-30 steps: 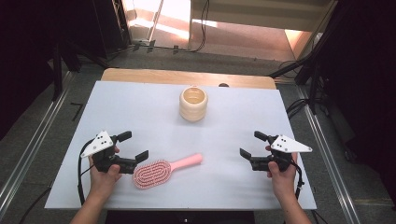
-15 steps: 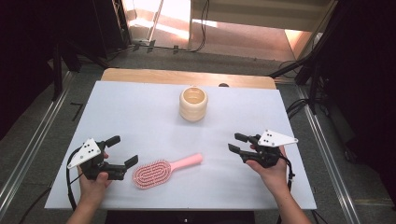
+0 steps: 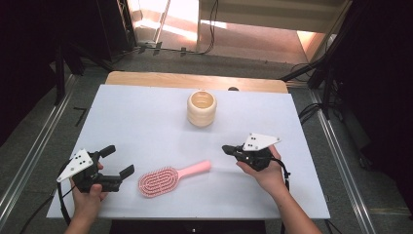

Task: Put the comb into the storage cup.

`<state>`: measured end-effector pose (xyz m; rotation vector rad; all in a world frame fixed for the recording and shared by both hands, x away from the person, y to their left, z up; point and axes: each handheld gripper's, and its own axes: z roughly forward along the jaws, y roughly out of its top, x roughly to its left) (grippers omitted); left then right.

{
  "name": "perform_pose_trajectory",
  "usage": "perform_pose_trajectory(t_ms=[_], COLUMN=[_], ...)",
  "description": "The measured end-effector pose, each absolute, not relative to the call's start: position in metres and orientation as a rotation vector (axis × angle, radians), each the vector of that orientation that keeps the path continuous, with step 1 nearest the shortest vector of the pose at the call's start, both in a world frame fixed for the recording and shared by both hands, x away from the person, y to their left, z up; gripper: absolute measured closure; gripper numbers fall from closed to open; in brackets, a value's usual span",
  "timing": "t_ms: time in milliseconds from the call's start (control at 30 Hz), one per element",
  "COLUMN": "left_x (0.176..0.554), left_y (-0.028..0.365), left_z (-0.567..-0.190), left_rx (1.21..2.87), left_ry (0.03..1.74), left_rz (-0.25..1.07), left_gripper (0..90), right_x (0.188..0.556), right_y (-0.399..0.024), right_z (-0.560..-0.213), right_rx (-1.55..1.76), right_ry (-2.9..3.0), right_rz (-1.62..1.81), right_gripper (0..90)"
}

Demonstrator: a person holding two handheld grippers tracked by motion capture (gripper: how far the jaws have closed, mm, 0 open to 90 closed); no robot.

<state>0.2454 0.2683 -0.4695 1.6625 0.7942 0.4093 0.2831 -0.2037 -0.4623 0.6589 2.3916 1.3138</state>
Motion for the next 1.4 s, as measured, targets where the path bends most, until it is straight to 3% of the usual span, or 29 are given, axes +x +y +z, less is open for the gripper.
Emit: perform_pose_trajectory(t_ms=[667,1400], left_x=[0.249,0.248], left_y=[0.279,0.276], left_z=[-0.481,-0.483], left_rx=[1.655,1.684], left_ry=[0.832,0.819], left_rz=[0.423,0.435], left_gripper=[0.0,0.0], right_x=[0.313,0.324], right_y=[-0.151,-0.145], right_z=[-0.480,-0.492], right_rx=[0.555,0.575], right_ry=[2.665,2.757], right_rz=[1.144,1.078], right_gripper=[87.9,88.0])
